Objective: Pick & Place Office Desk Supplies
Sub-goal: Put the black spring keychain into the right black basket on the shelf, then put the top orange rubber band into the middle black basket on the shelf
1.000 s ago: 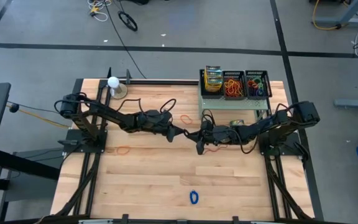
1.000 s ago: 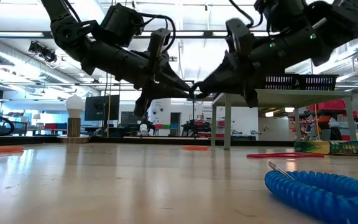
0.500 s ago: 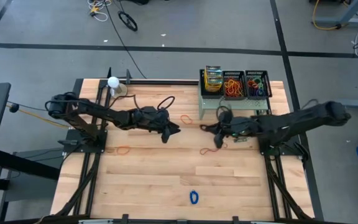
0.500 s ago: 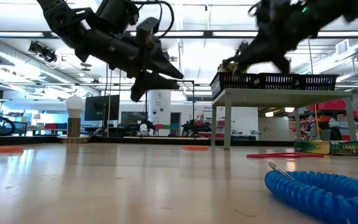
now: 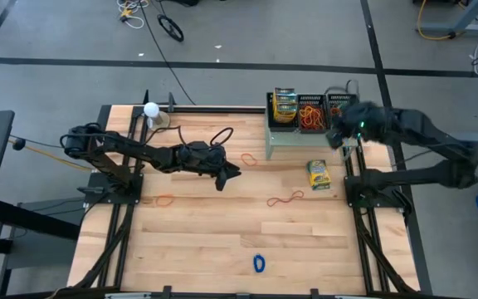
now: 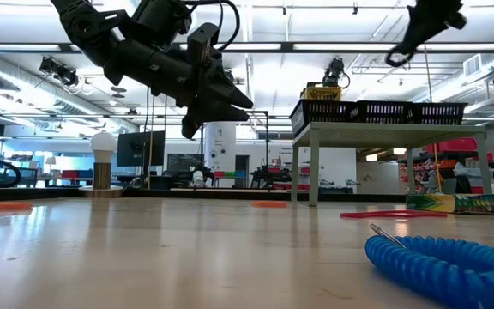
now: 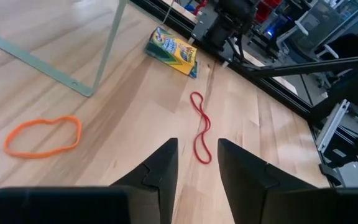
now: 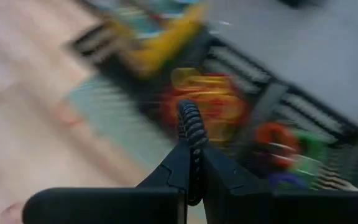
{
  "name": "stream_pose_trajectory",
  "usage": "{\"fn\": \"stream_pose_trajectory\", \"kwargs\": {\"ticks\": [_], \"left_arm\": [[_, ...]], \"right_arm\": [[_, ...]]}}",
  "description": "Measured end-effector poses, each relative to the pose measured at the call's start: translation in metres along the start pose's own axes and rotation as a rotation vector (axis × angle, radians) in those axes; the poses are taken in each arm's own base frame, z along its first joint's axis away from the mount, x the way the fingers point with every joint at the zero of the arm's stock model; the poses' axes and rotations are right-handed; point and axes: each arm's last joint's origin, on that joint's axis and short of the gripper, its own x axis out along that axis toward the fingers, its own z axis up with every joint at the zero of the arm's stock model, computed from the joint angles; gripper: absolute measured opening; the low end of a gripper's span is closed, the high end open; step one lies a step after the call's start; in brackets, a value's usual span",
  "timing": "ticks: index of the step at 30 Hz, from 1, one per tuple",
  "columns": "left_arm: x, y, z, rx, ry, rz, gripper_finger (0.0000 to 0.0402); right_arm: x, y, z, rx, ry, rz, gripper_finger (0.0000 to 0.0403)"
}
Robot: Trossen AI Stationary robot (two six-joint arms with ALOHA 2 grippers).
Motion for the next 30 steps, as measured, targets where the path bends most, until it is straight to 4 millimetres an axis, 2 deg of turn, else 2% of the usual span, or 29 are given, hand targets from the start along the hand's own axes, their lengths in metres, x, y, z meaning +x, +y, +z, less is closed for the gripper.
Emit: {"fn": "stream_pose_trajectory", "kwargs": {"ticks": [5, 12, 16, 19, 22, 30], "left_arm": [[0.000, 0.000, 0.000, -0.001, 0.001, 0.000, 0.0119], [0.000, -0.001, 0.000, -0.005, 0.002, -0.002, 0.0119], [0.000, -0.001, 0.000, -0.007, 0.002, -0.002, 0.0119], [0.000, -0.001, -0.001, -0.003, 0.002, -0.002, 0.0119], [0.000, 0.000, -0.001, 0.000, 0.003, 0.000, 0.0119], [0.000, 0.001, 0.000, 0.008, -0.016, 0.051, 0.0119]], "right_arm": [[0.011, -0.032, 0.009, 0.106, 0.044, -0.197, 0.0022], [0.065, -0.058, 0.011, 0.182, 0.212, -0.372, 0.0022], [0.088, -0.064, 0.007, 0.208, 0.287, -0.441, 0.0023], [0.092, -0.060, 0.007, 0.226, 0.267, -0.484, 0.0031], [0.095, -0.060, 0.007, 0.255, 0.268, -0.501, 0.0056], [0.092, -0.062, 0.007, 0.288, 0.239, -0.586, 0.0160]]}}
